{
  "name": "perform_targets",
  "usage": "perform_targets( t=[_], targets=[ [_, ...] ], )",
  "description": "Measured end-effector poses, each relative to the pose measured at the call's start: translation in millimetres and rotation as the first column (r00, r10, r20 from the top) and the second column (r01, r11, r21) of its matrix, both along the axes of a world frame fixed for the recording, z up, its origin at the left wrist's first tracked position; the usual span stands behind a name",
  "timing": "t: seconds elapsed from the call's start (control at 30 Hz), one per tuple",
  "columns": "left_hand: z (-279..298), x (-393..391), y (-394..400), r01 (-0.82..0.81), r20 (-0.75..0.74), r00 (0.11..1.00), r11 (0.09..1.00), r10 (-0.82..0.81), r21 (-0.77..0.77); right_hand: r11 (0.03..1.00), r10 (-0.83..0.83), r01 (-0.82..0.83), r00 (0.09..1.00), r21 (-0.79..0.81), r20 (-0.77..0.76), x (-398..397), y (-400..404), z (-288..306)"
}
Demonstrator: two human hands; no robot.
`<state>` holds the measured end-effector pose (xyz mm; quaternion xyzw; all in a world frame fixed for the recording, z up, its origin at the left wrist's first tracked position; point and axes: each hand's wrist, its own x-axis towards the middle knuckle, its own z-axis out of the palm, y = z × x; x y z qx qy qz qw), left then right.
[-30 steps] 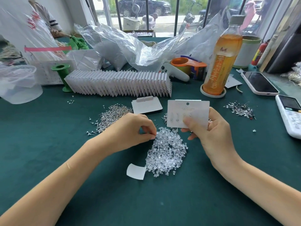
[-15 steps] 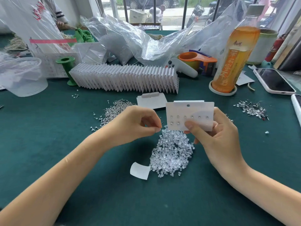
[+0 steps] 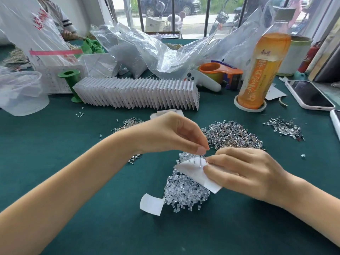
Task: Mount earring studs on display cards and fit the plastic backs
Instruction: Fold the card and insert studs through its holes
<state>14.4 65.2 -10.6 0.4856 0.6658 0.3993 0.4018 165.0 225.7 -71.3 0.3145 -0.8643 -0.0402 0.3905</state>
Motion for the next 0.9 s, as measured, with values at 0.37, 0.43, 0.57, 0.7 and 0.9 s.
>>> perform_targets(
  t=[0.37, 0.43, 0.57, 0.7, 0.9],
  targets=[
    [-22.0, 10.1, -8.3, -0.118, -0.015, 0.993, 0.992, 0.119, 0.052, 0.992, -0.024, 0.027, 0.999, 0.126, -0.030, 0.0, -4.7, -1.7],
    [-22.1, 12.1, -8.7, -0.114, -0.035, 0.993, 0.992, 0.116, 0.046, 0.991, -0.020, 0.023, 0.999, 0.128, -0.028, -0.1, -5.4, -1.4],
    [-21.4, 14.2, -9.8, -0.114, -0.084, 0.989, 0.992, 0.118, 0.054, 0.991, -0.017, 0.020, 0.999, 0.130, -0.029, 0.4, -6.2, -1.5],
    [-22.3, 15.8, -11.1, -0.105, -0.091, 0.990, 0.991, 0.112, 0.080, 0.991, -0.015, 0.019, 0.999, 0.136, -0.030, 0.3, -5.9, -1.7],
    [-21.9, 16.6, -10.7, -0.064, -0.136, 0.987, 0.991, 0.079, 0.114, 0.991, -0.021, 0.025, 0.999, 0.134, -0.029, 0.6, -6.4, -1.8]
  ],
)
